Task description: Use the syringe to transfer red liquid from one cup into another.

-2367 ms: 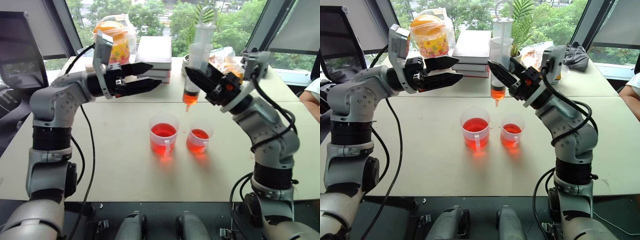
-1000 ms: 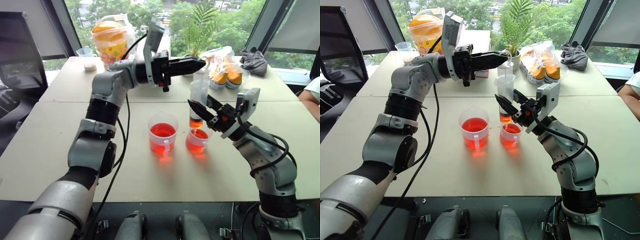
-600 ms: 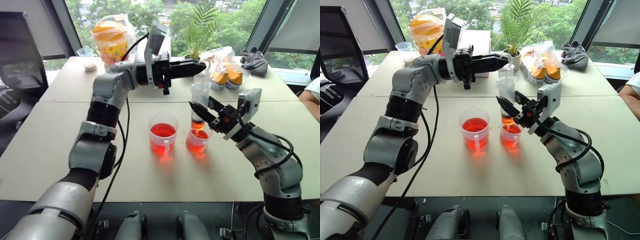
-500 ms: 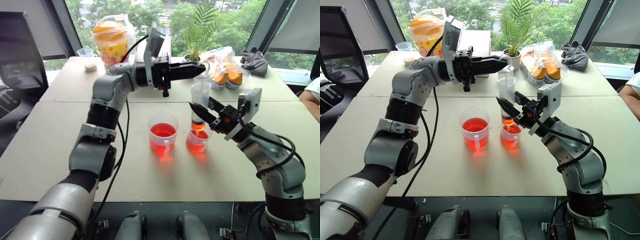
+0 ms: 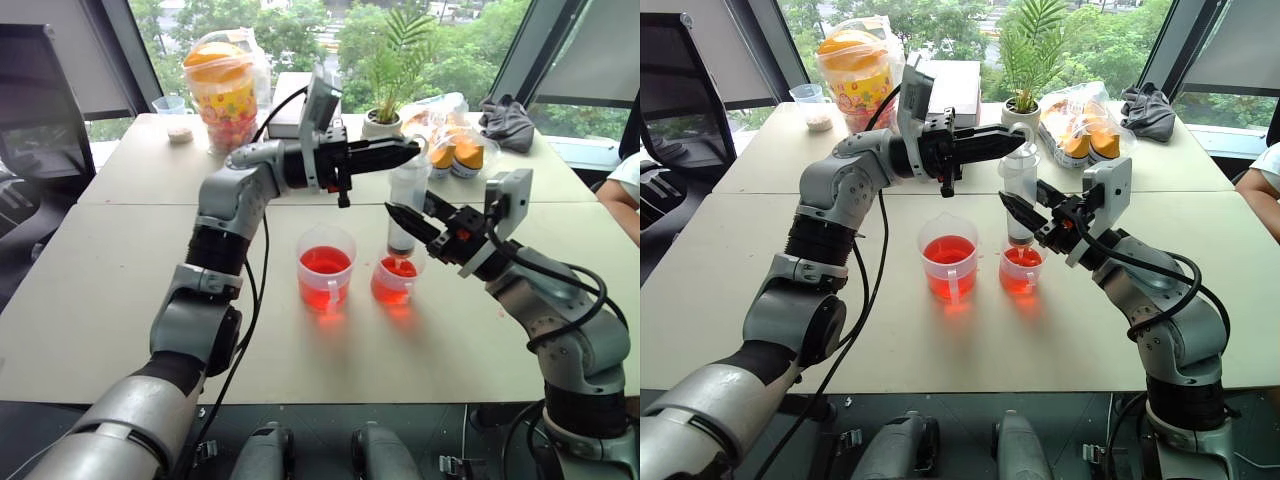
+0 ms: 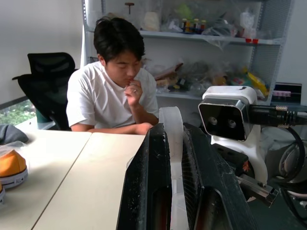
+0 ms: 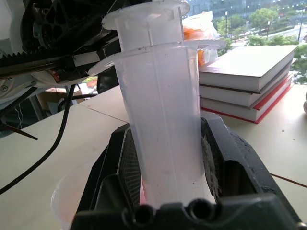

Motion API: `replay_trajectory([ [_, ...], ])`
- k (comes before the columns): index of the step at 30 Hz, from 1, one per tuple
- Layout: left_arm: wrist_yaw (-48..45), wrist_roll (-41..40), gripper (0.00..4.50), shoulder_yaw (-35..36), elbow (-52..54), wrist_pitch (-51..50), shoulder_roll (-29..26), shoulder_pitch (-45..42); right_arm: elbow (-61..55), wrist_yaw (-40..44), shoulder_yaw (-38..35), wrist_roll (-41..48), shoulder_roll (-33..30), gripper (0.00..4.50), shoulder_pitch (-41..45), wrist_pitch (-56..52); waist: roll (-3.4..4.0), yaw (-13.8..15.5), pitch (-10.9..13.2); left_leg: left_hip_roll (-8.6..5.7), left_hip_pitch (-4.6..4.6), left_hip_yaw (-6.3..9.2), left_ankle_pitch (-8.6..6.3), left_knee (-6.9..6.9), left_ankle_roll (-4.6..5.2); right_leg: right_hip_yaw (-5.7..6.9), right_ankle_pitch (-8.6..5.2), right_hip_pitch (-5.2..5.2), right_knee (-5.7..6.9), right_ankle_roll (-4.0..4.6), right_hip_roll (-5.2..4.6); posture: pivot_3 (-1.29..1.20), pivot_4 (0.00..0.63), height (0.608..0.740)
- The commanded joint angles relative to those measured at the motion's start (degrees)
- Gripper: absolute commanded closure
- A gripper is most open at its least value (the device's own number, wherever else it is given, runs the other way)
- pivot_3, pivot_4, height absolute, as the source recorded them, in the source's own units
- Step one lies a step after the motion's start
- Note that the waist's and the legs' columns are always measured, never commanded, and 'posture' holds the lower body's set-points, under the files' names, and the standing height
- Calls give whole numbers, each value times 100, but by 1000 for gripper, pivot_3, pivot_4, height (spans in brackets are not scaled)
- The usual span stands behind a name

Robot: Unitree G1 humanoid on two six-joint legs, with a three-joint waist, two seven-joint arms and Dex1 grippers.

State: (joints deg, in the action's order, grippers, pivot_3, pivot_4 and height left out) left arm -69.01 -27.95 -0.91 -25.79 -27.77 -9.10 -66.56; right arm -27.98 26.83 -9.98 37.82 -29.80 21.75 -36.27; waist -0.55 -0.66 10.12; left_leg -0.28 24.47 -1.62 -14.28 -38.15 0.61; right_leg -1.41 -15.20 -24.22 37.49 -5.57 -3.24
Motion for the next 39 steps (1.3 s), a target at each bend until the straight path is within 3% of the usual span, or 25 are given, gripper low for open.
replay_trajectory([
  [1,-140,131,4414,-457,179,-197,95,241,-391,-209,-531,208,-65,3131,502,242,0,1,0,0,0,0,0,0,0,0,0,0,0,0,0,0,150,740],
  [9,-68,123,4414,-531,424,-297,125,467,-422,-265,-628,358,-176,3131,604,130,0,3,0,0,0,0,0,0,0,0,0,0,0,0,0,0,150,740],
  [16,133,-92,4414,-140,253,-593,-12,125,-344,-179,-410,270,-63,3131,345,141,0,2,0,0,0,0,0,0,0,0,0,0,0,0,0,0,150,740],
  [20,288,-203,2952,74,365,-704,-168,107,-246,-117,-224,139,30,3131,140,212,0,0,0,0,0,0,0,0,0,0,0,0,0,0,0,0,150,740],
  [26,406,-266,19,296,646,-861,-654,218,-75,-36,89,-97,40,3131,-59,232,0,-12,0,1,-2,1,0,0,0,0,0,0,2,0,1,0,150,740],
  [34,223,-333,19,362,1412,-1146,-1647,862,-51,-46,-15,-37,-26,3131,86,90,0,-8,0,1,-2,1,0,0,0,-1,0,0,3,0,-1,0,150,740],
  [39,300,-490,19,393,1901,-1294,-1934,1226,-149,-365,-272,241,-209,3131,580,-436,0,10,0,-1,-1,1,0,-2,0,1,0,0,3,0,-7,0,150,740],
])
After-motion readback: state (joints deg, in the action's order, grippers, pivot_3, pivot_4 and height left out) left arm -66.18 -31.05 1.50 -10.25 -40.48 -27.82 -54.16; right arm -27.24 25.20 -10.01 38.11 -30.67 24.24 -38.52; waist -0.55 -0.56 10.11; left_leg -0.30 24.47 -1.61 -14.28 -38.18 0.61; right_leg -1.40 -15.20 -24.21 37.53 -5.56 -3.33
